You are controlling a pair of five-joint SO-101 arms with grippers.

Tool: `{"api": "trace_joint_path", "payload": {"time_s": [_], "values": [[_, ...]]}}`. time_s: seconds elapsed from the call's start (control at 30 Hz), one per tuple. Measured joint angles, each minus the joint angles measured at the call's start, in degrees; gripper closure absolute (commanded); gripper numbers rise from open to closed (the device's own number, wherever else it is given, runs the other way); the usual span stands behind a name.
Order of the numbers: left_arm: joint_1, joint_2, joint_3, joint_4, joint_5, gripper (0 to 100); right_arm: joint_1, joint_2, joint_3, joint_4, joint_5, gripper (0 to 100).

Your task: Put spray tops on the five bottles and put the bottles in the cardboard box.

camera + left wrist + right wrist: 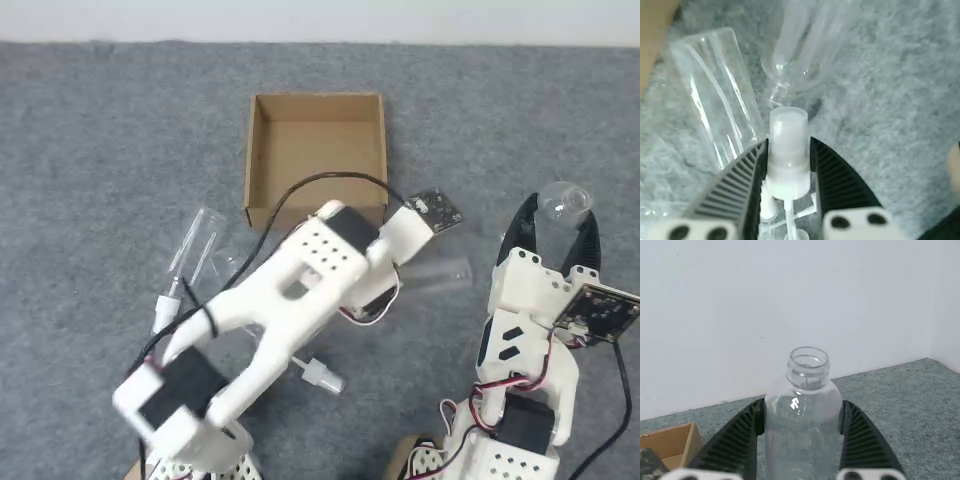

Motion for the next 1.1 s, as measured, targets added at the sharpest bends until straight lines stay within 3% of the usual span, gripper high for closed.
{"api": "trace_joint_path", "payload": {"time_s": [0.53, 1.1], "values": [[-0.1, -16.1, 10.6, -6.1, 0.4, 99, -0.1, 0.0, 0.0, 0.0, 0.0, 92.4], [-0.7, -38.2, 18.9, -6.3, 2.9, 99, -15.3, 0.0, 2.1, 0.1, 5.9, 92.6]]}}
